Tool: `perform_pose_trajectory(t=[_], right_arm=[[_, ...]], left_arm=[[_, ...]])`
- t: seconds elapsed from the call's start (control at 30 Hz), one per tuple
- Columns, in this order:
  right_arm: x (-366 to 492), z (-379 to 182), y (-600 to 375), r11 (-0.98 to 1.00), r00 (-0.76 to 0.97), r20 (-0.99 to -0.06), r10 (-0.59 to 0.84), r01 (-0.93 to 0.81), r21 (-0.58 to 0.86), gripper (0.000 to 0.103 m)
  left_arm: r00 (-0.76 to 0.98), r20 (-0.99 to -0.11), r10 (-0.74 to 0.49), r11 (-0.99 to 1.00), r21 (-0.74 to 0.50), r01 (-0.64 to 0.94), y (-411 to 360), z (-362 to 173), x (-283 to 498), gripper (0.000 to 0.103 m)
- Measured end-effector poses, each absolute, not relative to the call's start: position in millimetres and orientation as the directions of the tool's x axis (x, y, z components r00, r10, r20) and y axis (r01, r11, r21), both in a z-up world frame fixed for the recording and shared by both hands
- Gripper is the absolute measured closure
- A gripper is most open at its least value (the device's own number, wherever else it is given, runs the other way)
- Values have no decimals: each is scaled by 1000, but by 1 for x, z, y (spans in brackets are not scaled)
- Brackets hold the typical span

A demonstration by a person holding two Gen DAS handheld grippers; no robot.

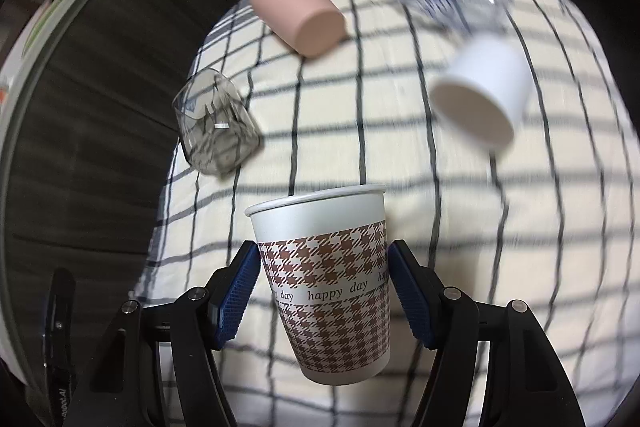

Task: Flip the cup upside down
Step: 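Lift the houndstooth cup with the right tool and stand it upright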

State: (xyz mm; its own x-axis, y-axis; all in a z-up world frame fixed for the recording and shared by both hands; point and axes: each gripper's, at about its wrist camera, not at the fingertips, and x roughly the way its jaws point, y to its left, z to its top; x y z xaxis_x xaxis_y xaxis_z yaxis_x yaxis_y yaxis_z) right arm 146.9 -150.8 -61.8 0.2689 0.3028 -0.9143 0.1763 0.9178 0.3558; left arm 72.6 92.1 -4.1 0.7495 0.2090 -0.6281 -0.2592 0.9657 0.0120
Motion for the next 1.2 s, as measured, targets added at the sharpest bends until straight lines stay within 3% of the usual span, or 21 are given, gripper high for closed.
perform_pose_trajectory(t=[0.27, 0.5, 0.6, 0.93, 1.2], right_arm=[[117, -87, -151, 872, 244, -912, 329, 293, 393, 37], [114, -91, -147, 878, 246, -915, 321, 284, 384, 35], [114, -89, -149, 876, 249, -912, 327, 282, 392, 25], [105, -50, -167, 904, 347, -897, 273, 228, 363, 22], [82, -16, -207, 946, 460, -877, 137, 201, 253, 21]], left_arm=[[741, -634, 222, 963, 24, -268, 102, -4, 58, 0], [745, -631, 219, 966, 33, -257, 98, -3, 55, 0], [748, -628, 216, 967, 34, -251, 96, -2, 54, 0], [753, -640, 157, 982, 17, -190, 70, 0, 49, 0], [748, -662, 56, 997, -2, -77, 24, -9, 45, 0]])
